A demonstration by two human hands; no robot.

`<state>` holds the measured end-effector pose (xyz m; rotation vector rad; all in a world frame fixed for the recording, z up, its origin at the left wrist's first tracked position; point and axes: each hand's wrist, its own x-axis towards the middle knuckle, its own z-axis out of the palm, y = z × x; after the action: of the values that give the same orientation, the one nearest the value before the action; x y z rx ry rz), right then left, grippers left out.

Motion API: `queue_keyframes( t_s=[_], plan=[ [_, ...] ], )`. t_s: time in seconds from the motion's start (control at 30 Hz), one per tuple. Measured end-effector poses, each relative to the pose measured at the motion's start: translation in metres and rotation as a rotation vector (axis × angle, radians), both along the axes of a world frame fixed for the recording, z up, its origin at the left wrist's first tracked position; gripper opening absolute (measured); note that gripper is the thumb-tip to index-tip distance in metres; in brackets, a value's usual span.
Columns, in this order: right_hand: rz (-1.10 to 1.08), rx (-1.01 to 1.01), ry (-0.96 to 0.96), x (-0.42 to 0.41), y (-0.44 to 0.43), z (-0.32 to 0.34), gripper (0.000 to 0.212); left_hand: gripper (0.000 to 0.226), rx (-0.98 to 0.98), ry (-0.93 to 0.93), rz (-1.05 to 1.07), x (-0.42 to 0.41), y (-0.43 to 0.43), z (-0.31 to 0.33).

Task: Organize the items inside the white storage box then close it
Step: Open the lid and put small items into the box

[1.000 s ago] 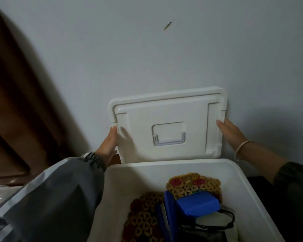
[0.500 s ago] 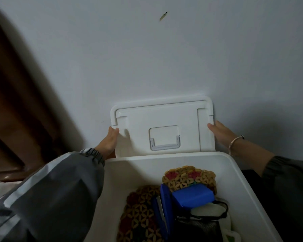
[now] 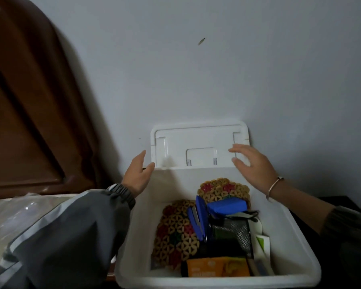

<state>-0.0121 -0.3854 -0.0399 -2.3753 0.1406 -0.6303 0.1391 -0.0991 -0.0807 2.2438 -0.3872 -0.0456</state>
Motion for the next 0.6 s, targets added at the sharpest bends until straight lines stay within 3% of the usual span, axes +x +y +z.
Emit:
queue_keyframes(
  t_s=[0.17, 0.33, 0.47, 0.6],
  plan=[
    [0.212, -0.254, 0.169, -0.019, 0.063, -0.020, 0.026, 0.063, 0.076, 0.072, -0.035, -0.035, 0.021, -0.010],
    [0.387, -0.570, 0.449, -0.005, 0.111, -0.055, 0.043, 0.058, 0.140, 0.116, -0.099, -0.059, 0.036, -0.027],
    [0.437, -0.677, 0.645, 0.012, 0.130, -0.084, 0.062, 0.052, 0.038, 0.107, -0.137, -0.063, 0.046, -0.028],
    [0.551, -0.847, 0.799, 0.025, 0.145, -0.100, 0.080, 0.054, -0.087, 0.257, -0.099, -0.064, 0.054, -0.032]
  ],
)
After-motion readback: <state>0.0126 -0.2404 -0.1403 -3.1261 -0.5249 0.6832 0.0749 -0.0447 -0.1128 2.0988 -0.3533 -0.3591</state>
